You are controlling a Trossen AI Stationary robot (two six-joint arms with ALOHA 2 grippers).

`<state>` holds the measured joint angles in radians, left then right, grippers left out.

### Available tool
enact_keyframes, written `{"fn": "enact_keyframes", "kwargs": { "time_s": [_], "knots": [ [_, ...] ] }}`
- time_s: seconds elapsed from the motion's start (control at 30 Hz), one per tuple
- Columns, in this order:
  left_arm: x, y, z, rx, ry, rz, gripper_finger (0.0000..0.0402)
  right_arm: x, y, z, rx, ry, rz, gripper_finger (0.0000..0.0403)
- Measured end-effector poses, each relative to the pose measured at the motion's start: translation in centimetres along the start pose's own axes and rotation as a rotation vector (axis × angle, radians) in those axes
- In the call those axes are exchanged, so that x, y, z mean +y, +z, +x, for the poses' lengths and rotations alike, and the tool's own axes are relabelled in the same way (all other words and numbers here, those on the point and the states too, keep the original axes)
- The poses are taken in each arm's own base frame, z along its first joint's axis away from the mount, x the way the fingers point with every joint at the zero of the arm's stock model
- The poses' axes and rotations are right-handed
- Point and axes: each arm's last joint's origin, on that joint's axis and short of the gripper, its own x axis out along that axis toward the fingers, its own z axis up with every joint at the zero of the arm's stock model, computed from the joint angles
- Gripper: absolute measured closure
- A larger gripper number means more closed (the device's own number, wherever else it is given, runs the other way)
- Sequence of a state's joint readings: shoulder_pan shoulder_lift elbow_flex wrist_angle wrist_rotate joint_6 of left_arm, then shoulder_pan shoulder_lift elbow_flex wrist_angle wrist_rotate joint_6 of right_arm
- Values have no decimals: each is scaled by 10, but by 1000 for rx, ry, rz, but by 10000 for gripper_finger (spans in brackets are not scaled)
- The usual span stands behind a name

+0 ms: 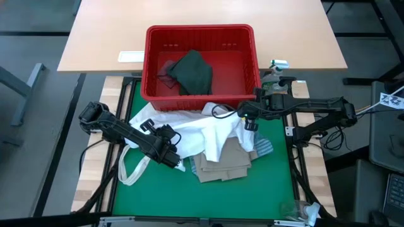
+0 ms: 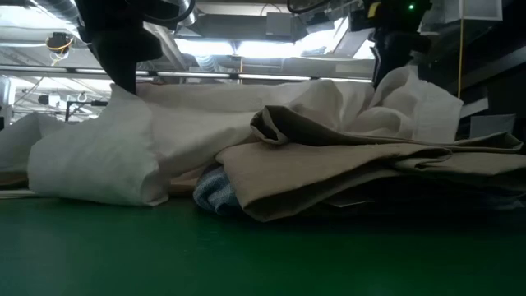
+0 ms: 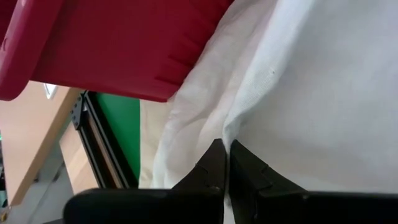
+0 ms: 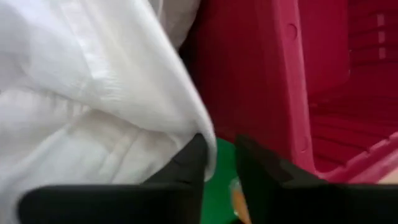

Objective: Fold Laundry from Bin
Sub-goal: Fold the white polo shirt

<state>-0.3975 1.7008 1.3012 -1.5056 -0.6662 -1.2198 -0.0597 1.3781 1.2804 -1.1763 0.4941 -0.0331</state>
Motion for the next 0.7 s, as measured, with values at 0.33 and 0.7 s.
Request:
{"fn": "enact_keyframes", "kwargs": {
  "time_s": [0.33,0.7],
  "knots": [
    [-3,1,0,-10,-25,-20,401,-3,-1,0,19,-100,-165,208],
    [-3,0,0,19,-36,-19,401,-7,-15,-2,174,-215,-350,198]
  ]
}}
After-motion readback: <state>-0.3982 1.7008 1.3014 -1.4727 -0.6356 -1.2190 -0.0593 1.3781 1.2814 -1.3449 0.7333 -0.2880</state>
